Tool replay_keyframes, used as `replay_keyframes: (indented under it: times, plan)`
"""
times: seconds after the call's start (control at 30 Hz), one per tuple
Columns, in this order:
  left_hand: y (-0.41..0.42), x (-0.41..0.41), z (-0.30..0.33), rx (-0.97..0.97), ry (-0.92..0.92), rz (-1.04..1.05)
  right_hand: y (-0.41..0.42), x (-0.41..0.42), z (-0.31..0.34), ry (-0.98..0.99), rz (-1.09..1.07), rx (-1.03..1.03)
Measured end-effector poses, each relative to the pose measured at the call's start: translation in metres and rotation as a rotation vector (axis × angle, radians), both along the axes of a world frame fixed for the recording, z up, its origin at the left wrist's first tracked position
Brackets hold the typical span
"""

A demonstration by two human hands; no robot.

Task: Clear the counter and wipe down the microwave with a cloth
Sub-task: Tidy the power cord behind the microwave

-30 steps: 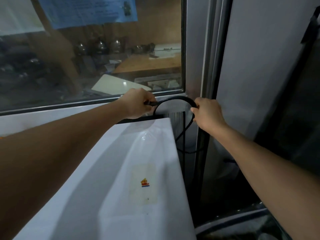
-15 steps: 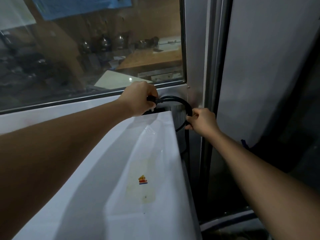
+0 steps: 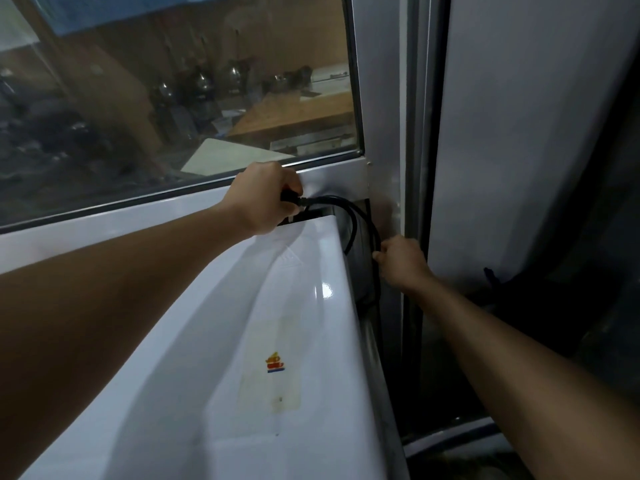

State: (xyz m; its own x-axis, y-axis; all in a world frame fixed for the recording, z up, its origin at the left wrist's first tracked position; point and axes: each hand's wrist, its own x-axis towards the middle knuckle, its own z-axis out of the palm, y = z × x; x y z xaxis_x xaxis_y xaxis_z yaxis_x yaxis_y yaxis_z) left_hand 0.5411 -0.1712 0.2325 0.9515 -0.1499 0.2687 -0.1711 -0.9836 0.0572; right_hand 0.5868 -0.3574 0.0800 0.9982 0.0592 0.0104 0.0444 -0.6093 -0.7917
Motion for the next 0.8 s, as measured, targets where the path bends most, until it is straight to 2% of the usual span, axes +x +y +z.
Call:
replay_keyframes:
  times: [0.13, 0.3, 0.6, 0.8]
  plan:
    - [0.002, 0.0, 0.001, -0.002, -0.029, -0.009, 0.011, 0.01, -0.001, 0.083, -0.062, 0.141]
    - [0.01, 0.001, 0.005, 0.001, -0.065, -0.003, 0.027, 0.017, -0.006, 0.179, -0.025, 0.316]
    - [0.016, 0.002, -0.008, -0.021, -0.092, -0.006, 0.03, 0.011, -0.031, 0.178, 0.114, 0.129]
    - [0.019, 0.0, -0.009, -0.007, -0.103, -0.008, 0.021, 0.009, -0.028, 0.253, 0.179, 0.233]
